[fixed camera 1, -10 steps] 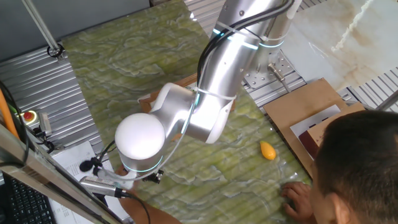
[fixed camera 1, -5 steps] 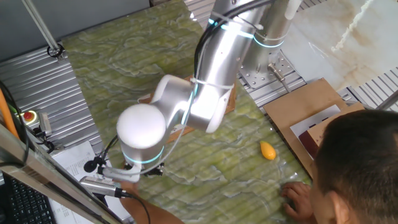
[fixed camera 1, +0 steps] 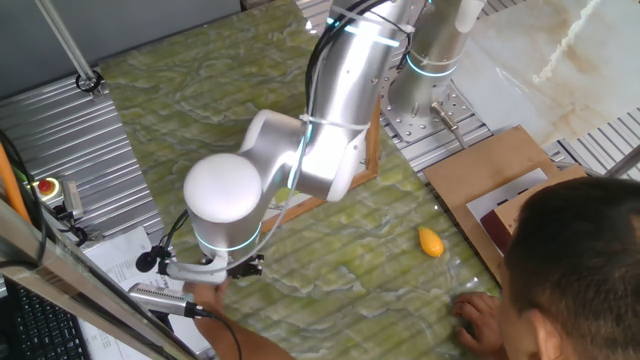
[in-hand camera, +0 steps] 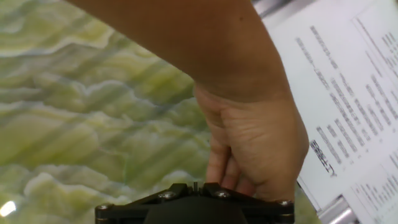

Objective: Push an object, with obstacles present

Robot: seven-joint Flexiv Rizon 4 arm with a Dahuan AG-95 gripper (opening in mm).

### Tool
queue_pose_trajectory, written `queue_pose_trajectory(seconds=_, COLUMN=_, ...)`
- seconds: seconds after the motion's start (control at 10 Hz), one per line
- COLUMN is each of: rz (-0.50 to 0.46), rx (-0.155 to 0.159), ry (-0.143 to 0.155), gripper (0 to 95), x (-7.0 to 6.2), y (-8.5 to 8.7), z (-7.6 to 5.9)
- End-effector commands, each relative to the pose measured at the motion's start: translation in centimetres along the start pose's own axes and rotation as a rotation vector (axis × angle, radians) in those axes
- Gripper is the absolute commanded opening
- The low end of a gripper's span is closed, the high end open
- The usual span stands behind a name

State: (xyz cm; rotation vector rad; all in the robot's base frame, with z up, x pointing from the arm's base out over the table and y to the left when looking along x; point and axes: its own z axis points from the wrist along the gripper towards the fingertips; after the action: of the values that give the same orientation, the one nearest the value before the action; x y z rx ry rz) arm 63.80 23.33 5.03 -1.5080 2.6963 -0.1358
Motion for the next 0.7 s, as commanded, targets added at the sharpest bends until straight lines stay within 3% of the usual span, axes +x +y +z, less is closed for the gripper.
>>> queue_pose_trajectory(seconds=0.1, rz=-0.098, rx=-0.019, ry=-0.022, gripper=0.0, x=0.18, y=0.16, z=-0.04)
queue_pose_trajectory(seconds=0.7, rz=-0.290, rx=-0.018, ry=-0.022, gripper=0.0, x=0.30, y=0.22, z=0.05)
